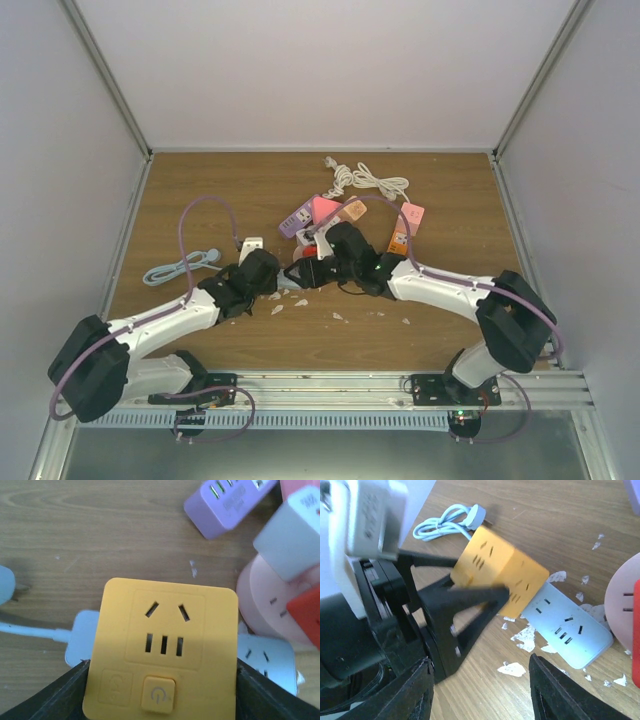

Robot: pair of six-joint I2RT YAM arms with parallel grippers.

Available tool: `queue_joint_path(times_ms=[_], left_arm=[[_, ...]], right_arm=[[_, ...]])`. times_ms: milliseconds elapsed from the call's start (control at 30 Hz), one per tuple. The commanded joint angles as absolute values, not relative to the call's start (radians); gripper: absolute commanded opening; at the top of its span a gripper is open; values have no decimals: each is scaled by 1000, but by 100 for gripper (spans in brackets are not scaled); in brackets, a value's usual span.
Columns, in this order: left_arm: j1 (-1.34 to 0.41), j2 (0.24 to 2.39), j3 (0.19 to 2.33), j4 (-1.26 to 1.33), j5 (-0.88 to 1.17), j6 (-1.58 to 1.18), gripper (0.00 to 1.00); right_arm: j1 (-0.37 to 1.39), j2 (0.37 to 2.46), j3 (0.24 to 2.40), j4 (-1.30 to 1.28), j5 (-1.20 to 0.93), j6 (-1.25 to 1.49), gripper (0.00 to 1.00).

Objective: Insert the plug

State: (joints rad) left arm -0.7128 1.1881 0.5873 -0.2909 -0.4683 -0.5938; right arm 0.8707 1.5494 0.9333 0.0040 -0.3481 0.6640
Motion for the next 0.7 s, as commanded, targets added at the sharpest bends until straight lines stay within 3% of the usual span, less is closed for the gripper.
queue_joint_path(times_ms=[0,67,100,667], left_arm=[[-733,1166,621,-453,-313,-622,80],[-726,1132,662,-481,-314,-607,97],[-716,1121,683,-507,-313,-604,99],[-621,1200,910,-695,-203,-430,99]], right_arm=[[864,1476,928,-25,-283,665,55],[864,1450,912,-24,-262,667,56],[864,1437,902,-24,-256,671,56],[864,1261,760,-12,-167,669,59]])
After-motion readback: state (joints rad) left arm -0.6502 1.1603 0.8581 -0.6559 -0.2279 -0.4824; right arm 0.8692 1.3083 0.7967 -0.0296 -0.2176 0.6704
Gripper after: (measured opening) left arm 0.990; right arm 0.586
